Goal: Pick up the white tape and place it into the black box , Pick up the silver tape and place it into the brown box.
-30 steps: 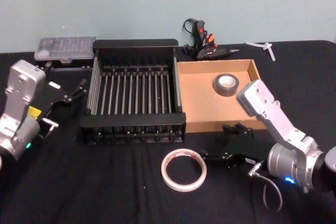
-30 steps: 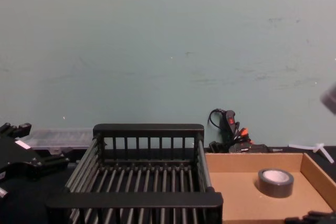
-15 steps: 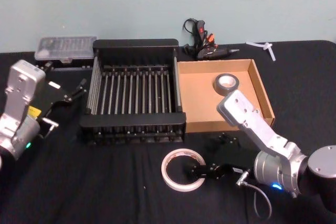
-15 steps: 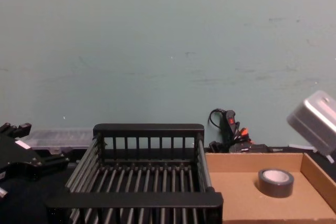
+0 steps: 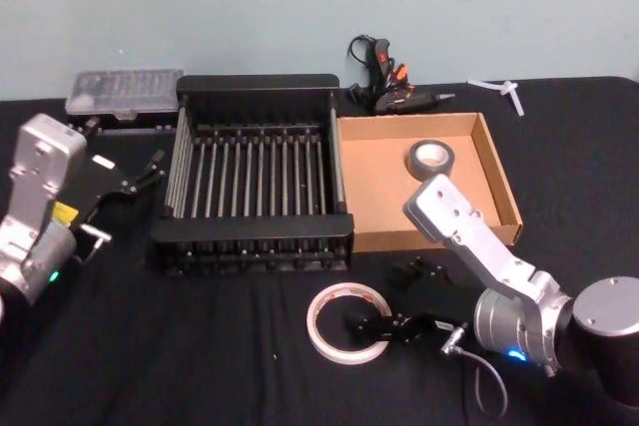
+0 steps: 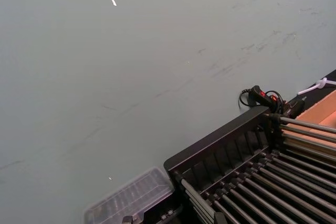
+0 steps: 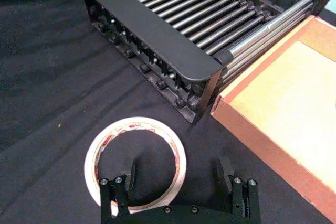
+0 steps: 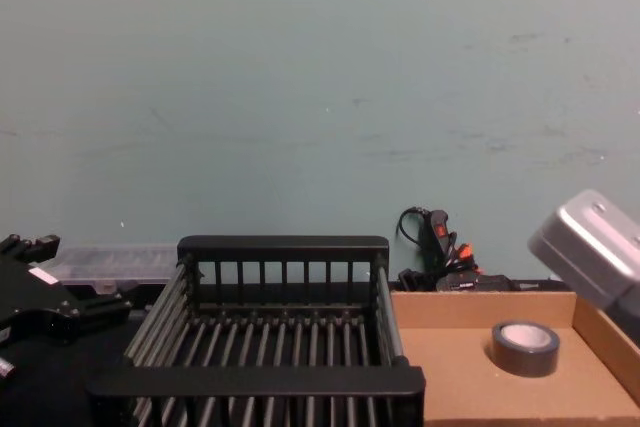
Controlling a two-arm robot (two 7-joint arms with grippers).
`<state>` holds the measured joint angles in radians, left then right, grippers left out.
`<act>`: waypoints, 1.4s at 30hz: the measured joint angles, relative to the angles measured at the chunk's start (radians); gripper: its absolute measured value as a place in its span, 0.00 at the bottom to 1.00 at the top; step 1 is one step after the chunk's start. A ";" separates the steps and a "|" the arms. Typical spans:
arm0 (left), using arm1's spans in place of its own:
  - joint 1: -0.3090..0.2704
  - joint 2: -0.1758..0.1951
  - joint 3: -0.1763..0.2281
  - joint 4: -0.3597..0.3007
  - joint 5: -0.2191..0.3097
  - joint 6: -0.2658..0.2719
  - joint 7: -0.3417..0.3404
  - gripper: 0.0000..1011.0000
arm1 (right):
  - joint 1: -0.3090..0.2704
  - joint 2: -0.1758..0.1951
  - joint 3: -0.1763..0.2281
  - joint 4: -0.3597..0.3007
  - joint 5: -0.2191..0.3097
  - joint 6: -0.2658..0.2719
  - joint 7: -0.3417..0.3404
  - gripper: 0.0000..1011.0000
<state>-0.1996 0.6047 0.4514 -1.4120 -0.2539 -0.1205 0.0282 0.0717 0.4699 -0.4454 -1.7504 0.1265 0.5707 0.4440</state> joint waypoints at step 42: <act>0.000 0.000 0.000 0.000 0.000 0.000 0.000 0.99 | 0.035 -0.027 -0.008 0.068 0.035 -0.002 0.000 0.99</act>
<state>-0.1996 0.6047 0.4514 -1.4120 -0.2539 -0.1205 0.0282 0.1072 0.4431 -0.4535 -1.6828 0.1617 0.5683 0.4435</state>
